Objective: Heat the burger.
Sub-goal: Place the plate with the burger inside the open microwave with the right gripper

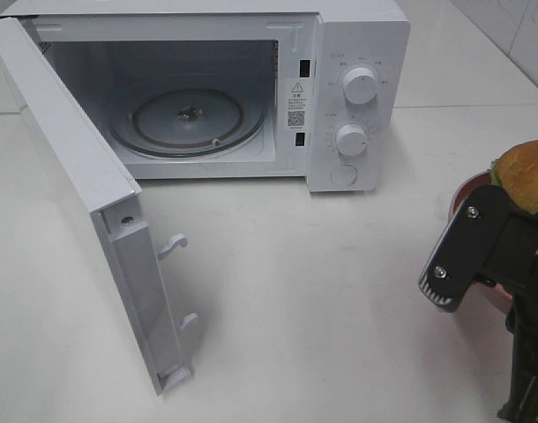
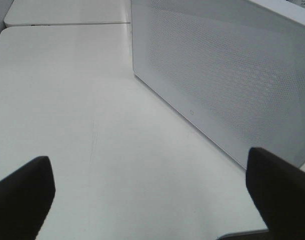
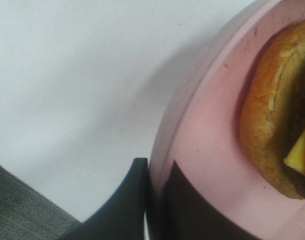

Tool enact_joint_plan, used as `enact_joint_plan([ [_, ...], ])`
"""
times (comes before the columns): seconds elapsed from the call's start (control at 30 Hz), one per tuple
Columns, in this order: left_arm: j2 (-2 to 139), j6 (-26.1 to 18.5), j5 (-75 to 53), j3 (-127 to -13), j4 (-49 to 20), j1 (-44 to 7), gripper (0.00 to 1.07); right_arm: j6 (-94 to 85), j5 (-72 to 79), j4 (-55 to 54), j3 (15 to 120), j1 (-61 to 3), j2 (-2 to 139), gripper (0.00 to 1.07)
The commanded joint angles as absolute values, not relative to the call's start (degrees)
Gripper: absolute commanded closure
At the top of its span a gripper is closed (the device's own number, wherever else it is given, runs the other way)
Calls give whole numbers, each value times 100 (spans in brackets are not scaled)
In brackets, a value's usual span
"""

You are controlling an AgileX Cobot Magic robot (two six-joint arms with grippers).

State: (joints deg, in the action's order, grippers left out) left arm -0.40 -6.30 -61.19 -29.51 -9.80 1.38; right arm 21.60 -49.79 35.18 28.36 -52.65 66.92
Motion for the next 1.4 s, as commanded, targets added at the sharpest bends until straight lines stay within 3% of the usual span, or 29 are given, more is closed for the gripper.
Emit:
enact_joint_plan([
  [0.03,-80,-613,-6131,-2951,-1031,149,10,1822,-5180,3810,2813,-5397,6406,107],
  [0.67,-80,-613,-6131,-2951,-1031,149,10,138,-5329,3822,2819,-5414,5930,107],
  [1.4,-80,-613,-6131,-2951,-1031,149,10,-1690,-4309,3804,2819,-5414,5930,107],
])
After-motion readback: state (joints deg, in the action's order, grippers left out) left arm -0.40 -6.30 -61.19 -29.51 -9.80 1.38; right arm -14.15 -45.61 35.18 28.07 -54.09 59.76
